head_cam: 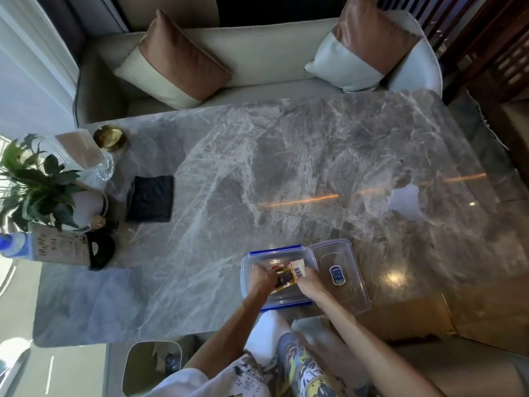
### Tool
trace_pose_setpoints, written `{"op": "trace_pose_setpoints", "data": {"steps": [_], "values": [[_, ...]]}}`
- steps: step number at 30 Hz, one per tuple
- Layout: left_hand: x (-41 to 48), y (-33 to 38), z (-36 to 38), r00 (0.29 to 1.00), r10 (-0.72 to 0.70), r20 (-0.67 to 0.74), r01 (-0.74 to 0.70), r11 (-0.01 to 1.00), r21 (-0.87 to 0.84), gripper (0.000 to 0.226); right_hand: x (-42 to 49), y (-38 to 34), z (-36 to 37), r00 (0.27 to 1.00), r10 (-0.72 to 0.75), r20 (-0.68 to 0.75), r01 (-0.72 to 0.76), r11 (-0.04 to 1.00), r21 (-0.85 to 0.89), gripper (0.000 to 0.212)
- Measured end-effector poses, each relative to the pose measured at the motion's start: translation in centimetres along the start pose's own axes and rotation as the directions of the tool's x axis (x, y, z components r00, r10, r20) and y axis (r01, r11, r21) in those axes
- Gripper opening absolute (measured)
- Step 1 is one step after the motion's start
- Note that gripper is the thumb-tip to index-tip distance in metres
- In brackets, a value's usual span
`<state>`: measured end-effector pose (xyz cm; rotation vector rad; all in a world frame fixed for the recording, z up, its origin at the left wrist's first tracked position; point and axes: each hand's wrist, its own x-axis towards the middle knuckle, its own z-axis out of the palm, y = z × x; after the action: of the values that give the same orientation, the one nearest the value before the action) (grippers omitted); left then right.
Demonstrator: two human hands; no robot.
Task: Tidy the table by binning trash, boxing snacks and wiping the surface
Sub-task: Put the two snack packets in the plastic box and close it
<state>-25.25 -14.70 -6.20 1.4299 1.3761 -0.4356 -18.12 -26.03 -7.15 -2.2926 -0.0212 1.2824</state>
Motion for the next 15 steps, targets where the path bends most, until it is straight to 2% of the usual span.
{"op": "trace_pose_setpoints", "data": {"steps": [2,4,7,11,13,15], "values": [[0.0,0.3,0.1,1.000,0.019,0.010,-0.020,0.995,0.099,0.043,0.1,0.5,0.1,1.000,-0.004,0.014,0.005,0.998,-0.065,0.024],[-1.0,1.3,0.2,0.994,0.105,0.017,-0.106,0.970,0.216,0.046,0.2,0.9,-0.1,0.998,-0.056,-0.002,0.056,0.996,-0.067,0.025],[-2.5,3.4,0.5,0.954,0.292,0.068,-0.297,0.885,0.358,0.037,-1.4,1.2,-2.0,0.985,-0.108,-0.134,0.119,0.990,0.079,0.027],[-3.8,7.5,2.8,0.861,0.477,0.174,-0.500,0.735,0.457,0.038,-2.5,5.2,-5.6,0.930,0.006,-0.367,0.102,0.956,0.276,0.018],[-3.9,9.9,4.9,0.830,0.504,0.239,-0.549,0.658,0.515,0.039,-3.4,7.7,-7.0,0.906,0.124,-0.404,0.069,0.900,0.431,0.015],[-3.5,11.7,7.2,0.804,0.504,0.315,-0.582,0.564,0.585,0.041,-3.8,10.4,-7.7,0.877,0.195,-0.440,0.044,0.877,0.478,0.010]]}}
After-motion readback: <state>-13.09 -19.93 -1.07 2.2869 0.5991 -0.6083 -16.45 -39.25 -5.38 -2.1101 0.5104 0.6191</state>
